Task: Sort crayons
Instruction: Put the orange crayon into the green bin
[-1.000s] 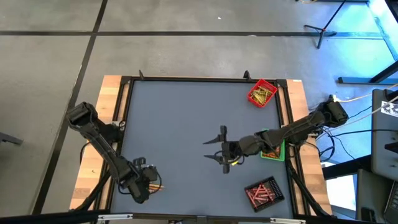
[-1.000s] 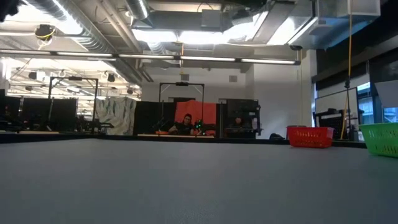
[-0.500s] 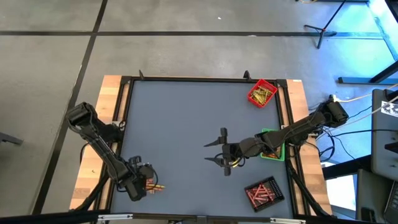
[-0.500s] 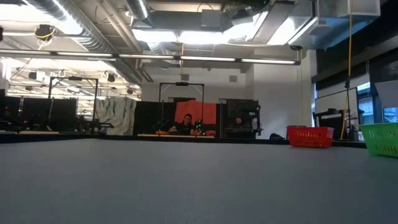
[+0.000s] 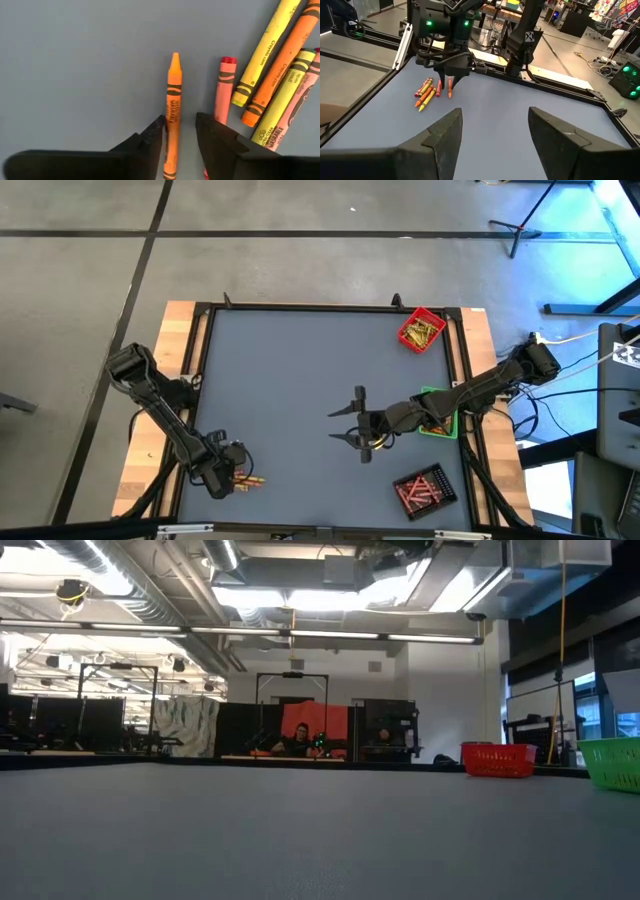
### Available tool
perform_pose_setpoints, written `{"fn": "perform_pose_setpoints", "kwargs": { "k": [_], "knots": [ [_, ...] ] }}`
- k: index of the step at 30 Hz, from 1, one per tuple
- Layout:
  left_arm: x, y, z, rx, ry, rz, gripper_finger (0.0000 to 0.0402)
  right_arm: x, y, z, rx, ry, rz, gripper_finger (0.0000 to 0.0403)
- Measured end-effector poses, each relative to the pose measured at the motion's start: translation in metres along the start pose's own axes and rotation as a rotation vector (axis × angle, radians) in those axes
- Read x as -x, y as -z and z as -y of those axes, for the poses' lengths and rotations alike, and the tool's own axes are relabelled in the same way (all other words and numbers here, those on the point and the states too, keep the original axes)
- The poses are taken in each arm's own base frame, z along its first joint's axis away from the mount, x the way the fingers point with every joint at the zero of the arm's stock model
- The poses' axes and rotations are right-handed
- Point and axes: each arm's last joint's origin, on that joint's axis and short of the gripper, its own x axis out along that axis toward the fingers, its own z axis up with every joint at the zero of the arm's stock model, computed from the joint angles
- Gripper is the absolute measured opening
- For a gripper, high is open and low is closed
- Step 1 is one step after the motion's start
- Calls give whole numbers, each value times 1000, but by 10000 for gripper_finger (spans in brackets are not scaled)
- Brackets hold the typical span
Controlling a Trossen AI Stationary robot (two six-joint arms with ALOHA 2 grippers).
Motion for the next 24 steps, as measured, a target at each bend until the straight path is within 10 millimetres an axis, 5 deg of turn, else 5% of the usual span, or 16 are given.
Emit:
{"fn": "perform_pose_setpoints", "kwargs": {
  "k": [10,17,24],
  "knots": [
    [0,-7,-4,-50,-7,-12,10,-2,4,-2,-15,-4,-27,225],
    [30,-19,3,-100,-105,117,8,11,-5,-7,-14,28,-15,225],
    [64,-42,23,-251,-119,450,6,36,-8,-31,14,59,-83,225]
  ]
}}
